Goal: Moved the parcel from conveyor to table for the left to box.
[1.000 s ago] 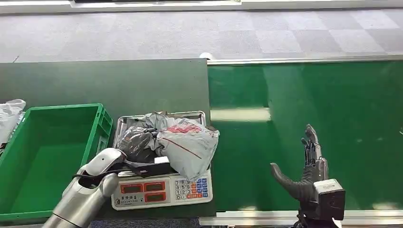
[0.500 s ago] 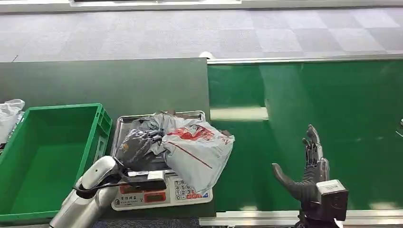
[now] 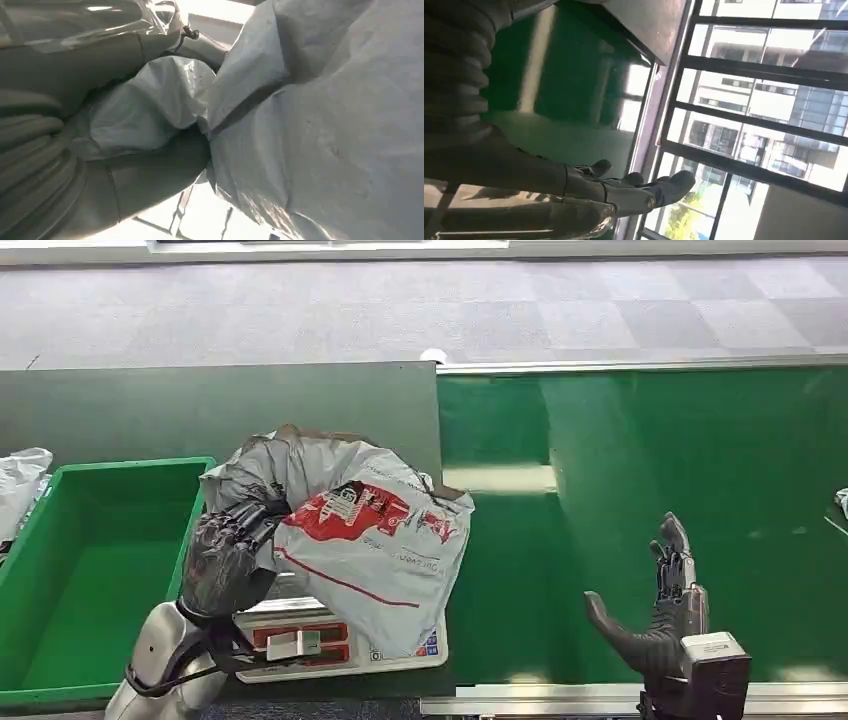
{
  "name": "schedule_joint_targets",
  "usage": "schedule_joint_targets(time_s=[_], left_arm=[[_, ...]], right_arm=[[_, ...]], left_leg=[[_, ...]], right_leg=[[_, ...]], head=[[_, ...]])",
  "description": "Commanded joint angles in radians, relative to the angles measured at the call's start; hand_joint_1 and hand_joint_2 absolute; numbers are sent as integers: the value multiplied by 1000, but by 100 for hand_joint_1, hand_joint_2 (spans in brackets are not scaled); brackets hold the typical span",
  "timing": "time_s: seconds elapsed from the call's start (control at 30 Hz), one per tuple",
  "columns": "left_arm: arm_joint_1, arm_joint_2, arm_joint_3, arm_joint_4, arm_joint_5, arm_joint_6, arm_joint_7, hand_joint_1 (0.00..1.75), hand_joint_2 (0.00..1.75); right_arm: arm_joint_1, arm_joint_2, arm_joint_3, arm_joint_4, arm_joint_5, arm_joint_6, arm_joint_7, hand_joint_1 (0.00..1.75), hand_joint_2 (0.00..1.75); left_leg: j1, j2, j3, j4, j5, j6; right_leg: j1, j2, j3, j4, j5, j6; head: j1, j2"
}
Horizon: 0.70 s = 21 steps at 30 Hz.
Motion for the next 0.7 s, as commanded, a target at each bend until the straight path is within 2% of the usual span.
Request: schedule_joint_targets(time_s=[0.03,0.37,0.57,0.7], left_arm=[[38,-44,206,-15,-176,83,161,175,0],[36,-53,327,9,-199,96,221,175,0],[49,-51,462,54,-195,72,259,175,0],[51,-50,475,60,-194,76,255,175,0]], right_arm=[[22,10,-14,-4,2,-16,-10,0,175],[29,17,-18,-20,6,-24,-8,0,175],[42,27,-28,-24,17,-36,-4,0,175],[44,27,-29,-27,18,-36,-4,0,175]], left_leg=[[0,1,0,-1,0,0],[0,1,0,-1,0,0],[0,1,1,-1,0,0],[0,1,1,-2,1,0]], right_leg=[[0,1,0,-1,0,-1],[1,1,0,-1,1,0],[0,1,0,-1,0,-1],[1,0,0,-2,1,-1]], head=[[0,0],[0,0],[0,0],[0,0]])
